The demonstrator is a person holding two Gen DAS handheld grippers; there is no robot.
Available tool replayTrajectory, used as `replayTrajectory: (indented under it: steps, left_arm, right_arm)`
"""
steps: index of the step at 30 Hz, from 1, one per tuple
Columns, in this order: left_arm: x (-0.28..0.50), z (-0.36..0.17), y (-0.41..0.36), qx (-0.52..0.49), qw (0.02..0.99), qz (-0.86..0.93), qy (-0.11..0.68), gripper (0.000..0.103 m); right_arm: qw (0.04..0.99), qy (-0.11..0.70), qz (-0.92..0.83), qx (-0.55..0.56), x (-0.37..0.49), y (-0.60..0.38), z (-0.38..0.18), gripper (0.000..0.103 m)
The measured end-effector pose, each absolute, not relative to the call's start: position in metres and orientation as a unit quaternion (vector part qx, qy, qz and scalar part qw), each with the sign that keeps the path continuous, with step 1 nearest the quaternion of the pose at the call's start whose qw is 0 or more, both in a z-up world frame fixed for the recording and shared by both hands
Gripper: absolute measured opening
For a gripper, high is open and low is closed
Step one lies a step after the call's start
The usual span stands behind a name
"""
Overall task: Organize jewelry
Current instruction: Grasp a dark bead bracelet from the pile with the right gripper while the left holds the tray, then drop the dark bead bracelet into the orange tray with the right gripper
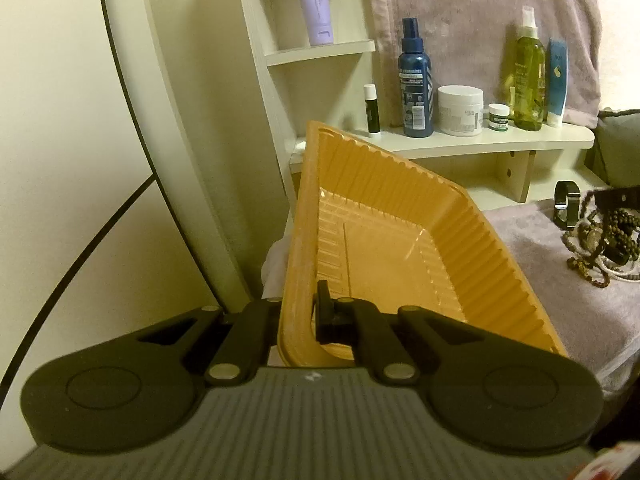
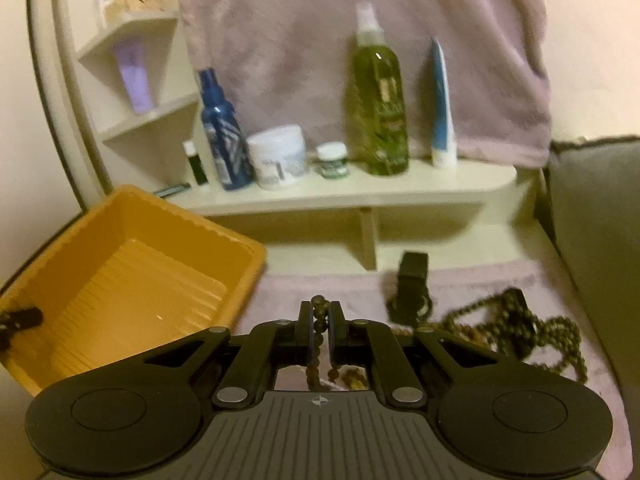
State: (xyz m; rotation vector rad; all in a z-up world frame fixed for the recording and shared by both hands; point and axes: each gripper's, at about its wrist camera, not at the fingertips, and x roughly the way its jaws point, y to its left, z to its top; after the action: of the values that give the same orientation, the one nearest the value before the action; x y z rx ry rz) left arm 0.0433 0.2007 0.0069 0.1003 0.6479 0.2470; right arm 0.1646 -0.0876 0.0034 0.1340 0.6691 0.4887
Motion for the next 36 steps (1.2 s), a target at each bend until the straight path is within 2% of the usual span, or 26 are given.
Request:
replayTrajectory:
  steps: [14,26,28,30,31,36]
  left_arm:
    - [0.043,0.006,0.203,0.046,0.941,0.115,0.314,0.003]
    - [0.044,0.006,0.203,0.045,0.942,0.113,0.313,0.003]
    - [0.044,0.006,0.203,0.045,0.942,0.114,0.313,0.003]
    - [0.044,0.006,0.203,0.043,0.942,0.113,0.313,0.003]
    - [0.044,0.006,0.203,0.043,0.942,0.113,0.313,0.003]
    - [0.043,0.006,0.203,0.043,0.942,0.113,0.312,0.004]
  right_arm:
    - [0.892,0.309,0.320,0.077,0.161,-0.043,0.027,0.007]
    - [0.834,0.378,0.395,0.075,0.148,0.007,-0.007,0.007]
    - [0.832,0.382,0.395,0.080,0.147,0.004,-0.009,0.011]
    - [0.834,0.381,0.391,0.087,0.148,-0.002,-0.009,0.037]
    - [0.837,0.378,0.386,0.089,0.147,-0.007,-0.007,0.043]
    - [0.873,0.354,0.329,0.055,0.146,-0.033,-0.004,0.044]
